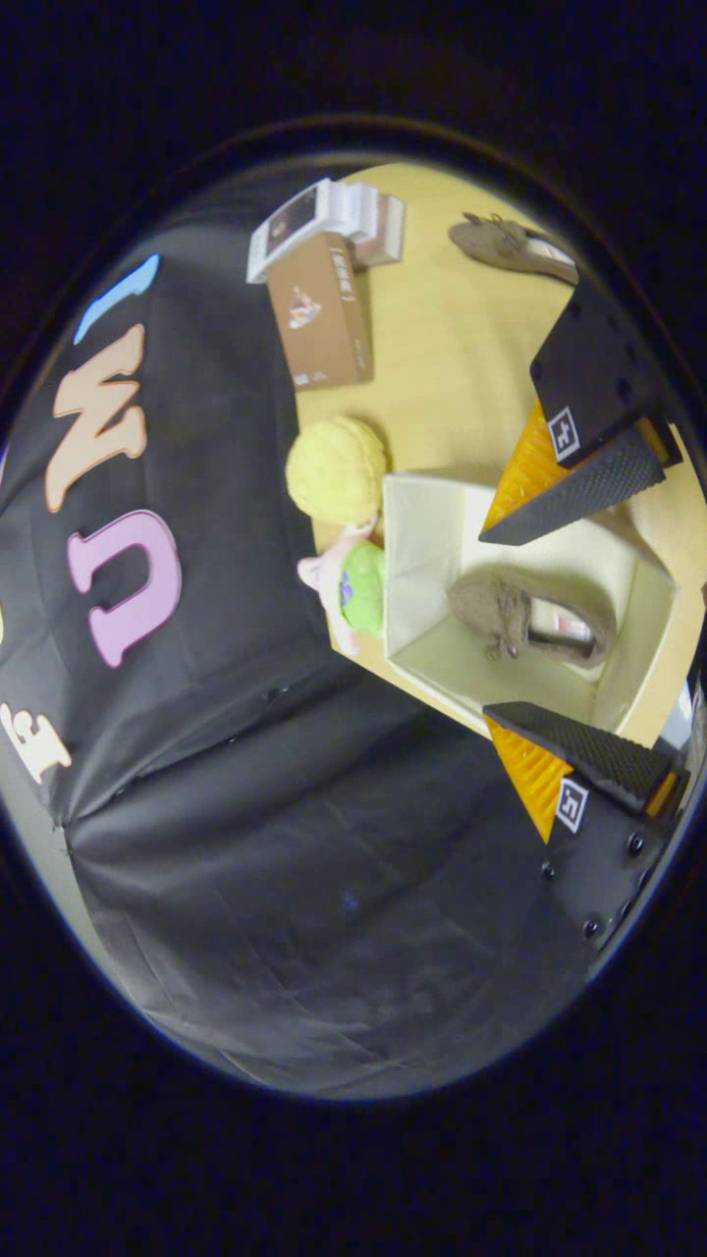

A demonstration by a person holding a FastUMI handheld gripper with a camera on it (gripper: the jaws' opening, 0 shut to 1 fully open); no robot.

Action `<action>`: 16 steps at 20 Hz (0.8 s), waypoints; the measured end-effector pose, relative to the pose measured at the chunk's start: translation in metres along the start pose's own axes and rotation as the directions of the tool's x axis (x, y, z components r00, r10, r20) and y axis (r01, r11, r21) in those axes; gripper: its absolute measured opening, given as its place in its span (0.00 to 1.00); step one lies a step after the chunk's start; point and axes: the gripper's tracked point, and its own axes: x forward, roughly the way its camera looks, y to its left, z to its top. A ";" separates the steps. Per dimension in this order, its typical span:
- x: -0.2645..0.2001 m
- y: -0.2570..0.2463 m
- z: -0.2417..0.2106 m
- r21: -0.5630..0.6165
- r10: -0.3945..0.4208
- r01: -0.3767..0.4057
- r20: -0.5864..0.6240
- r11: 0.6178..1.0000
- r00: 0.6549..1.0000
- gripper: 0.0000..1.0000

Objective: Open the storage box then place both shoes into the box .Put the left shoe in first, then the right shoe, with the right side of both shoes facing outward in a uniform manner.

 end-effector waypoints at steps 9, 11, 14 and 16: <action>-0.086 -0.133 0.007 -0.162 -0.170 0.188 0.119 0.969 0.978 1.00; -0.105 -0.170 0.006 -0.159 -0.227 0.246 0.126 0.956 0.966 1.00; -0.128 -0.221 0.001 -0.140 -0.291 0.308 0.128 0.941 0.948 1.00; -0.131 -0.254 -0.006 -0.135 -0.331 0.344 0.108 0.929 0.937 1.00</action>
